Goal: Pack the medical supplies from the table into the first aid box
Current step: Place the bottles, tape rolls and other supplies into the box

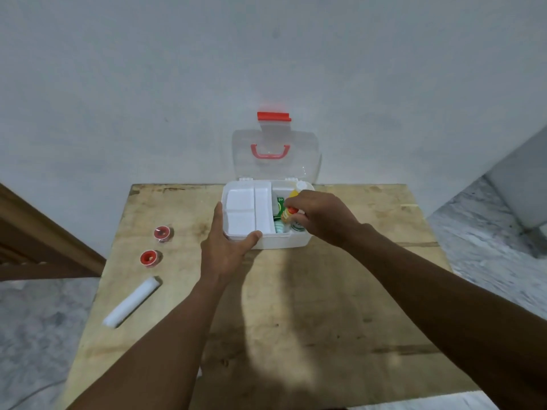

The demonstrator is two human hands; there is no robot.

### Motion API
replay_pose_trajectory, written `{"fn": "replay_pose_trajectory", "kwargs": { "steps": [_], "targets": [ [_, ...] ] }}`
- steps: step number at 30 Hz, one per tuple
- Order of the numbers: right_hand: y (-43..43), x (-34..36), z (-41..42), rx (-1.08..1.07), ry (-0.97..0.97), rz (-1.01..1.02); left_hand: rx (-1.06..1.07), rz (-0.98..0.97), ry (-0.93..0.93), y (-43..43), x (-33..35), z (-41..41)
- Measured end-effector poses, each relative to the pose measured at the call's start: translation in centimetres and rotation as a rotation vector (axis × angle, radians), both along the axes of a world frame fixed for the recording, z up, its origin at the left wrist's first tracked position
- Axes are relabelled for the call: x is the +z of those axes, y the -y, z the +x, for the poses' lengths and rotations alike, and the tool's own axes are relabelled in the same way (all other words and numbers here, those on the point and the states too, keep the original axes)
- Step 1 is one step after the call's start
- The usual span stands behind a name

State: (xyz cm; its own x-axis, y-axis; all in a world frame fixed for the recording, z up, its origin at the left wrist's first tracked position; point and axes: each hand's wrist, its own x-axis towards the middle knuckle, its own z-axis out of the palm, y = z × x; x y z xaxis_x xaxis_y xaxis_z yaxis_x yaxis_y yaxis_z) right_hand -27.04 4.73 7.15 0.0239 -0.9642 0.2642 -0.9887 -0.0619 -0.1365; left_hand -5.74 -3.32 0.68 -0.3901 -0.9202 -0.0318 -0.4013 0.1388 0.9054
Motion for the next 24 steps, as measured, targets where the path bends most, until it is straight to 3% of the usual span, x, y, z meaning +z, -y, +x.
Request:
{"fn": "replay_pose_trajectory", "kwargs": {
  "steps": [4, 15, 24],
  "targets": [
    [0.4, -0.3, -0.2, 0.04, -0.088, 0.016, 0.013, 0.014, 0.008, 0.0, -0.2, -0.1],
    [0.7, -0.6, -0.5, -0.022, -0.074, 0.016, 0.012, 0.005, -0.023, -0.1, 0.0, -0.2],
    [1.5, -2.4, -0.9, -0.068, -0.265, 0.123, 0.007, -0.008, -0.032, -0.1, 0.0, -0.2]
  ]
}}
